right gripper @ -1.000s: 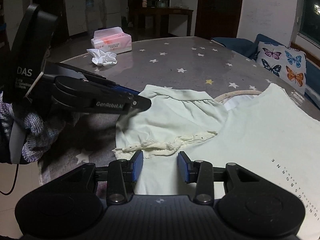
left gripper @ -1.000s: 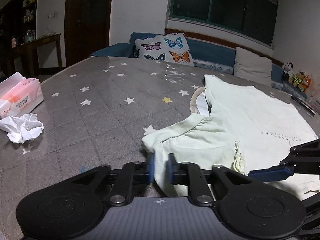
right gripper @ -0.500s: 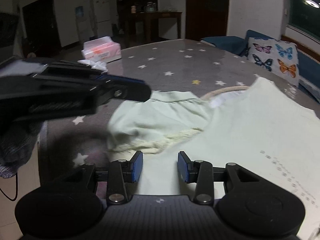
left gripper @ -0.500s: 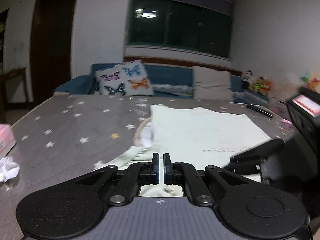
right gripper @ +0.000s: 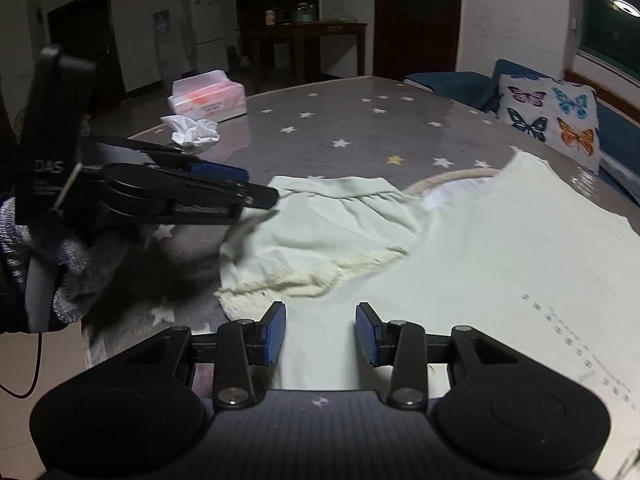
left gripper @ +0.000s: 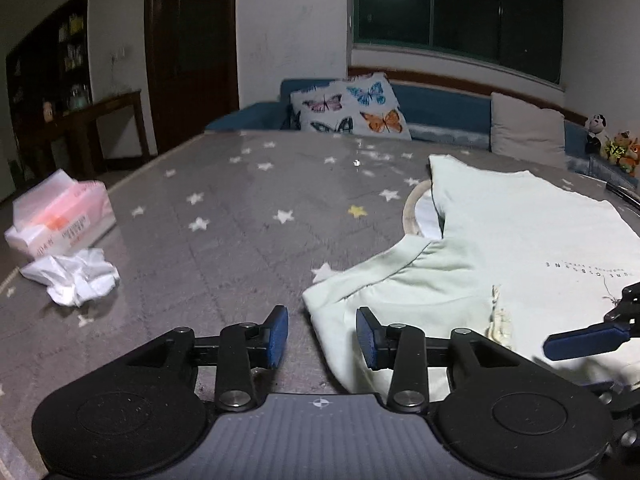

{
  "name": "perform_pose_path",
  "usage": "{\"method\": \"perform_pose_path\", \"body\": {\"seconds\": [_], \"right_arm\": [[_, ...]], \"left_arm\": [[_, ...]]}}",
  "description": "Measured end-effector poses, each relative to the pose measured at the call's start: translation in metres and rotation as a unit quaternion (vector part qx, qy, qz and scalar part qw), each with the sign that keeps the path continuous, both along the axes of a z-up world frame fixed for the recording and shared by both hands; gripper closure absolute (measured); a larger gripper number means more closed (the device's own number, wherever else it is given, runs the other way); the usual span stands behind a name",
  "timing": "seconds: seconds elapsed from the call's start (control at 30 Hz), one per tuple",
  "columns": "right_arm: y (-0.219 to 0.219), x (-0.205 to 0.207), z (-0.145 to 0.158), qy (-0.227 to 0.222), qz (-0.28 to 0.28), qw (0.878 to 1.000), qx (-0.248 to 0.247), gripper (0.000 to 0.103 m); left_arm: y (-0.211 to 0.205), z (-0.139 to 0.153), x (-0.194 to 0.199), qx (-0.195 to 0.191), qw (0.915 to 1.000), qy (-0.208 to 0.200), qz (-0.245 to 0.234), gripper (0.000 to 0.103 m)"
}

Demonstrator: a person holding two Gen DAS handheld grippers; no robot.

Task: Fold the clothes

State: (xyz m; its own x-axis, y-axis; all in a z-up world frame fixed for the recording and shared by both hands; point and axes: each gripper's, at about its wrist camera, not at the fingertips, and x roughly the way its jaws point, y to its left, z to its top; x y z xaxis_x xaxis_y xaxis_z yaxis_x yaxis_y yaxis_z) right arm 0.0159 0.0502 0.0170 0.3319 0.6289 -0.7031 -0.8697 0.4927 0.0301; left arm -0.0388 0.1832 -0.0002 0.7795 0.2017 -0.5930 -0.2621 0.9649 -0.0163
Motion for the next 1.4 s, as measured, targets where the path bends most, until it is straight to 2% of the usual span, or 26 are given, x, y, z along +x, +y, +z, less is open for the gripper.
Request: {"method": "perform_pose_path", "body": {"seconds": [0.07, 0.1, 0.13, 0.17, 0.23, 0.33, 0.43, 0.57, 0.7, 0.87, 1.0, 1.03, 1.1, 1.27, 1.33, 1.4], "right_arm": [[0.007, 0.000, -0.002, 0.000, 0.002, 1.000, 0.000, 0.065], [0.010, 0.000, -0.002, 0.000, 0.003, 1.000, 0.001, 0.065], [0.012, 0.001, -0.003, 0.001, 0.004, 1.000, 0.001, 0.065], [0.014, 0.001, -0.004, 0.002, 0.005, 1.000, 0.001, 0.065], [0.020, -0.001, -0.007, 0.002, 0.010, 1.000, -0.003, 0.064], [0.023, -0.002, -0.009, -0.003, 0.011, 1.000, -0.004, 0.064], [0.020, 0.000, -0.010, 0.005, 0.009, 1.000, 0.003, 0.064], [0.015, 0.005, -0.010, 0.025, 0.000, 1.000, 0.015, 0.064], [0.006, 0.008, -0.008, 0.029, -0.008, 0.999, 0.020, 0.064], [-0.015, 0.014, -0.005, 0.025, -0.029, 0.999, 0.015, 0.064], [-0.037, 0.024, -0.003, 0.020, -0.056, 0.998, 0.003, 0.064], [-0.042, 0.027, -0.002, 0.019, -0.064, 0.998, 0.002, 0.064], [-0.051, 0.035, 0.001, 0.019, -0.079, 0.997, 0.002, 0.064], [-0.058, 0.057, 0.014, 0.019, -0.107, 0.994, 0.032, 0.065], [-0.053, 0.065, 0.019, 0.023, -0.108, 0.993, 0.045, 0.065], [-0.043, 0.074, 0.021, 0.027, -0.102, 0.993, 0.057, 0.065]], "left_arm": [[0.003, -0.003, 0.003, -0.011, 0.9999, 0.005, -0.005, 0.067], [0.005, -0.005, 0.005, -0.015, 0.9999, 0.005, -0.007, 0.074], [0.006, -0.005, 0.006, -0.018, 0.9998, 0.004, -0.010, 0.089], [0.007, -0.006, 0.006, -0.021, 0.9997, 0.002, -0.013, 0.093], [0.011, -0.002, 0.004, -0.038, 0.9992, -0.006, -0.014, 0.098], [0.007, 0.012, -0.005, -0.048, 0.9980, -0.033, -0.024, 0.099], [-0.006, 0.031, -0.017, -0.052, 0.9945, -0.070, -0.058, 0.099], [-0.031, 0.047, -0.026, -0.049, 0.9864, -0.101, -0.121, 0.098], [-0.050, 0.045, -0.028, -0.046, 0.9790, -0.097, -0.173, 0.098], [-0.064, 0.033, -0.029, -0.051, 0.9703, -0.071, -0.226, 0.095], [-0.070, 0.030, -0.038, -0.046, 0.9636, -0.061, -0.256, 0.084], [-0.069, 0.031, -0.040, -0.043, 0.9642, -0.063, -0.254, 0.079], [-0.063, 0.033, -0.042, -0.041, 0.9667, -0.066, -0.244, 0.077], [-0.044, 0.023, -0.035, -0.032, 0.9817, -0.037, -0.184, 0.075], [-0.040, 0.015, -0.033, -0.039, 0.9833, -0.022, -0.176, 0.070], [-0.039, 0.010, -0.035, -0.043, 0.9832, -0.012, -0.177, 0.069]]}}
